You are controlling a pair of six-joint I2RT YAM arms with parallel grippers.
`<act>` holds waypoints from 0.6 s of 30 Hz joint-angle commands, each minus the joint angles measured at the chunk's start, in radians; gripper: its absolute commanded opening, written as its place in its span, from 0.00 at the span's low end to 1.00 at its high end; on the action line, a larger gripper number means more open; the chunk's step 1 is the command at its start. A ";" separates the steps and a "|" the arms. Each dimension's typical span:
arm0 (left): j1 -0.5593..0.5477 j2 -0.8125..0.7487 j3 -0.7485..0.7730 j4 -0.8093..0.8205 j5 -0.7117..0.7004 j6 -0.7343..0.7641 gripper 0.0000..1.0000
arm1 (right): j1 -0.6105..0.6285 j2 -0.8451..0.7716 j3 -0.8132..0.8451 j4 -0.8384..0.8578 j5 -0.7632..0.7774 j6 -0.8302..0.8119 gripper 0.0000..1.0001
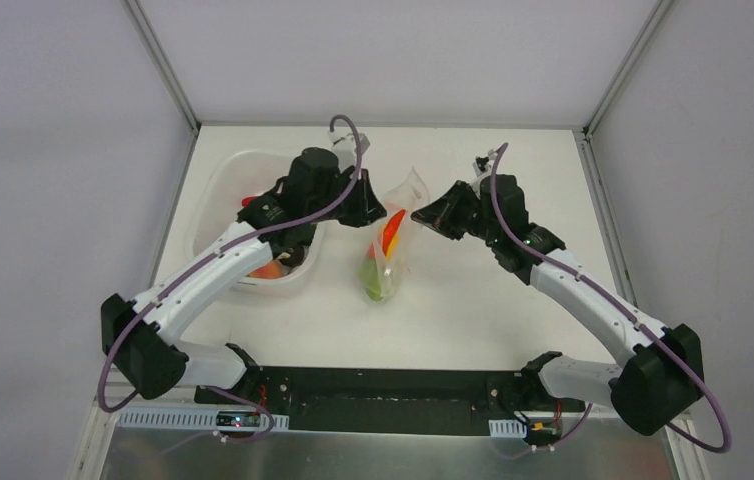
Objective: Place the food in the zip-top bag and seal the zipper
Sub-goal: Adjust the zipper food storage bag at the center of the board.
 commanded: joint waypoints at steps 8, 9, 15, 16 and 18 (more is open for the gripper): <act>0.006 0.090 -0.003 0.045 0.068 -0.067 0.00 | -0.004 -0.128 0.010 -0.015 0.070 0.009 0.00; 0.005 0.081 -0.001 0.044 0.070 -0.064 0.00 | -0.004 -0.148 0.009 -0.015 0.083 0.000 0.00; 0.004 0.060 -0.008 0.071 0.076 -0.065 0.04 | -0.005 -0.183 0.028 -0.041 0.106 -0.021 0.00; 0.005 0.067 -0.009 0.068 0.069 -0.065 0.09 | -0.005 -0.174 0.028 -0.047 0.107 -0.024 0.00; 0.004 0.086 -0.009 0.047 0.049 -0.068 0.13 | -0.004 -0.150 0.031 -0.068 0.112 -0.024 0.00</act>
